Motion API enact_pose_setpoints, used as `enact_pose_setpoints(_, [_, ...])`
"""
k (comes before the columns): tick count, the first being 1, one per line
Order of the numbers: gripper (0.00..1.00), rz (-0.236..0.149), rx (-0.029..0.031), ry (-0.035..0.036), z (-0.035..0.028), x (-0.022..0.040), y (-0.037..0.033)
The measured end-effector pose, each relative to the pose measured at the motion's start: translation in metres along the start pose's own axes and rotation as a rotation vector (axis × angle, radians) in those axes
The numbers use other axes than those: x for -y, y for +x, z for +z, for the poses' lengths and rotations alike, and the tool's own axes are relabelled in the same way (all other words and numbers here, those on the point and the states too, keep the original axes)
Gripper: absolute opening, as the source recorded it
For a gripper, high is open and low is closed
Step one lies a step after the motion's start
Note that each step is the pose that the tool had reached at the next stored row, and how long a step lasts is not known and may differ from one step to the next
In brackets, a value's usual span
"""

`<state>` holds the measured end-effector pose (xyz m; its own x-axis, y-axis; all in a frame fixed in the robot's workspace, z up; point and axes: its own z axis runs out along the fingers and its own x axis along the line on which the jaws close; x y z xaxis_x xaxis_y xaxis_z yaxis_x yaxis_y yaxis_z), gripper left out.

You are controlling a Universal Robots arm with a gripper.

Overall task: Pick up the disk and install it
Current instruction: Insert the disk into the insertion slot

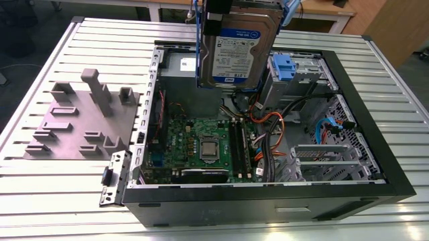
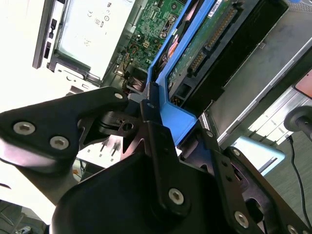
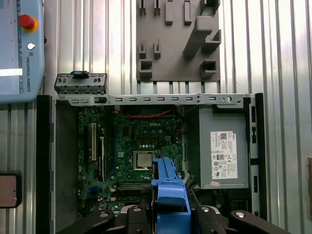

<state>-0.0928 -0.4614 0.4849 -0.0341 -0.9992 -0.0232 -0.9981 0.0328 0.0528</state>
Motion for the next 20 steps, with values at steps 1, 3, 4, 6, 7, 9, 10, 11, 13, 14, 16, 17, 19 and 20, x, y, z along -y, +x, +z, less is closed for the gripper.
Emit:
enact_pose_setpoints(1, [0.36, 0.0, 0.0, 0.0, 0.0, 0.0, 0.0])
enact_pose_setpoints(3, [0.36, 0.0, -0.0001, 0.0, 0.0, 0.0, 0.0002])
enact_pose_setpoints(4, [0.36, 0.0, -0.0001, 0.0, 0.0, 0.0, 0.0004])
enact_pose_setpoints(6, [0.36, 0.0, 0.0, 0.0, 0.0, 0.0001, 0.0012])
enact_pose_setpoints(7, [0.36, 0.0, 0.0001, 0.0, 0.0, 0.0001, 0.0019])
enact_pose_setpoints(9, [0.36, 0.0, 0.0, 0.0, -0.0001, 0.0002, 0.005])
enact_pose_setpoints(10, [0.36, 0.0, -0.0001, 0.0, -0.0002, 0.0003, 0.007])
enact_pose_setpoints(11, [0.36, 0.0, 0.0001, 0.0001, -0.0002, 0.0003, 0.0089])
enact_pose_setpoints(13, [0.36, 0.0, 0.0, 0.0, -0.0003, 0.0004, 0.013])
enact_pose_setpoints(14, [0.36, 0.0, 0.0002, 0.0001, -0.0003, 0.0005, 0.015])
enact_pose_setpoints(16, [0.36, 0.0, -0.0001, 0.0, -0.0005, 0.0006, 0.0185])
enact_pose_setpoints(17, [0.36, 0.0, 0.0, 0.0, -0.0005, 0.0007, 0.02])
enact_pose_setpoints(19, [0.36, 0.0, 0.0, 0.0, -0.0005, 0.0006, 0.0208])
enact_pose_setpoints(20, [0.36, 0.0, 0.0001, 0.0, -0.0005, 0.0006, 0.0208])
